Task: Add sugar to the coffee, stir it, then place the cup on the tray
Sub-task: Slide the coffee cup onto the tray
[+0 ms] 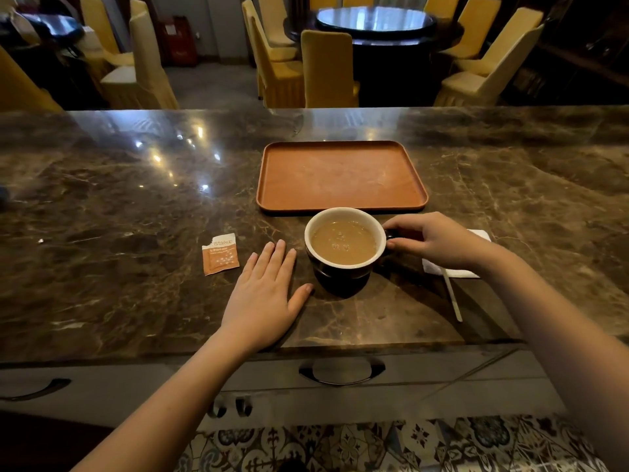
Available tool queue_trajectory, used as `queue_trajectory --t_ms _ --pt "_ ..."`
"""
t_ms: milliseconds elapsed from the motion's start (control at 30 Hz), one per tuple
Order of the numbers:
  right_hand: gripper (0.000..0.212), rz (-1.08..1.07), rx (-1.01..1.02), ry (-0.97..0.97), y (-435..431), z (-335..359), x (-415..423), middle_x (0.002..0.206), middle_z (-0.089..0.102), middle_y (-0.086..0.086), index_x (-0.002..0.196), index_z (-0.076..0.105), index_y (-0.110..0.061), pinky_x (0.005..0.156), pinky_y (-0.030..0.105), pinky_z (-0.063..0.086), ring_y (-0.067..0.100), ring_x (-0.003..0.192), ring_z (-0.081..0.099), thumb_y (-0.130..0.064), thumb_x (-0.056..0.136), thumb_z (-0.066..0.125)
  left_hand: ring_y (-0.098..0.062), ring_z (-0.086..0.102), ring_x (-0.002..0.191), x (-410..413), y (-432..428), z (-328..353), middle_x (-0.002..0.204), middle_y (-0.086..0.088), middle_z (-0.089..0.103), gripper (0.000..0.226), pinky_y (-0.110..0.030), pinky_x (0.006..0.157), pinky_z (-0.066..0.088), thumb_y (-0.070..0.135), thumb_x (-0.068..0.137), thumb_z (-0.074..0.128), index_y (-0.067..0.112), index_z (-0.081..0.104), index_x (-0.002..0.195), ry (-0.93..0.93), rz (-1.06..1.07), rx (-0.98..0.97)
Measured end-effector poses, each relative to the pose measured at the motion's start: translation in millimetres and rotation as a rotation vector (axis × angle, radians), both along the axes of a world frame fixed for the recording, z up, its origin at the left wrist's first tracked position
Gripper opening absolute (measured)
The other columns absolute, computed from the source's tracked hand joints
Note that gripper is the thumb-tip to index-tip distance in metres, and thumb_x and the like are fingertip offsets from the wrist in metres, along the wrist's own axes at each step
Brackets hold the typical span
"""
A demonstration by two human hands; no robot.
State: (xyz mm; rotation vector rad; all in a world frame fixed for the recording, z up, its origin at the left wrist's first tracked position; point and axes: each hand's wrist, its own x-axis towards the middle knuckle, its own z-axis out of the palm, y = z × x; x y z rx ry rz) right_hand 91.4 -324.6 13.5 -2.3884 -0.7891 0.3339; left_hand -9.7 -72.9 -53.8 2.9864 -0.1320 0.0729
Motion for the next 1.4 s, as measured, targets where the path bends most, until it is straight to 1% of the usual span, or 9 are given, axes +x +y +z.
queue_trajectory --t_ms 167,267,400,533,767,900,1167,1300,1400 --pt "0.022 -0.007 0.1 0.171 -2 1 9 0.102 0.071 -0.001 0.104 0.068 -0.019 0.083 0.018 0.051 0.007 0.091 0.065 -0.018 0.084 0.062 -0.008 -0.013 0.136 -1 0 0 0.156 -0.002 -0.002 0.079 -0.029 0.111 -0.01 0.063 0.077 -0.002 0.021 0.002 0.144 -0.016 -0.003 -0.008" --pt "0.021 -0.062 0.236 0.32 -3 -2 9 0.099 0.072 0.008 0.103 0.069 -0.013 0.078 0.021 0.054 0.016 0.089 0.068 -0.015 0.082 0.063 -0.009 -0.013 0.137 -1 -1 0 0.156 -0.002 -0.002 0.075 -0.029 0.111 -0.011 0.062 0.08 0.002 0.021 0.002 0.144 -0.012 0.005 -0.006" --pt "0.02 -0.071 0.314 0.432 -4 -7 8 0.098 0.07 0.009 0.101 0.067 -0.011 0.077 0.023 0.054 0.014 0.087 0.068 -0.017 0.083 0.062 -0.013 -0.008 0.142 -1 -1 1 0.156 -0.001 -0.003 0.071 -0.03 0.112 -0.01 0.06 0.085 0.008 0.022 0.002 0.144 0.001 0.014 -0.011" --pt "0.021 -0.072 0.315 0.441 -5 -9 8 0.097 0.069 0.01 0.102 0.066 -0.009 0.078 0.025 0.054 0.014 0.088 0.068 -0.019 0.084 0.06 -0.012 -0.008 0.142 0 -1 1 0.156 -0.001 -0.002 0.08 -0.029 0.112 -0.009 0.064 0.075 -0.002 0.022 0.003 0.144 -0.005 0.01 -0.012" --pt "0.02 -0.123 0.403 0.37 -3 -17 5 0.1 0.07 0.015 0.102 0.066 -0.008 0.083 0.03 0.055 0.021 0.091 0.067 -0.015 0.084 0.06 -0.006 -0.015 0.134 0 0 0 0.156 -0.001 -0.002 0.08 -0.028 0.11 -0.011 0.064 0.075 -0.002 0.022 0.003 0.144 -0.008 0.011 -0.013" --pt "0.02 -0.148 0.408 0.339 -1 -21 5 0.099 0.07 0.012 0.101 0.067 -0.009 0.084 0.031 0.055 0.019 0.09 0.068 -0.017 0.084 0.06 -0.006 -0.015 0.133 1 0 0 0.156 0.0 -0.001 0.079 -0.028 0.11 -0.011 0.064 0.076 0.0 0.023 0.003 0.144 -0.012 0.013 -0.015" --pt "0.022 -0.209 0.521 0.383 -1 -19 17 0.091 0.068 0.01 0.103 0.064 0.001 0.069 0.018 0.055 0.007 0.077 0.069 -0.008 0.085 0.058 -0.007 -0.013 0.136 0 2 -2 0.156 0.0 0.001 0.075 -0.028 0.11 -0.01 0.064 0.08 0.004 0.024 0.004 0.143 -0.025 0.001 -0.031" --pt "0.015 -0.233 0.537 0.36 -1 -10 29 0.088 0.069 0.003 0.097 0.067 -0.01 0.065 0.016 0.054 0.005 0.077 0.069 -0.011 0.084 0.059 -0.009 -0.011 0.139 -1 1 2 0.156 0.001 -0.001 0.071 -0.028 0.11 -0.011 0.061 0.084 0.012 0.023 0.004 0.143 -0.014 0.004 -0.056" --pt "0.013 -0.259 0.568 0.366 1 -2 41 0.087 0.068 0.004 0.095 0.066 -0.011 0.059 0.014 0.053 0.006 0.072 0.07 -0.01 0.084 0.059 -0.009 -0.011 0.139 -2 0 3 0.156 0.001 -0.001 0.069 -0.027 0.11 -0.012 0.059 0.085 0.013 0.023 0.004 0.143 -0.02 0.0 -0.068"
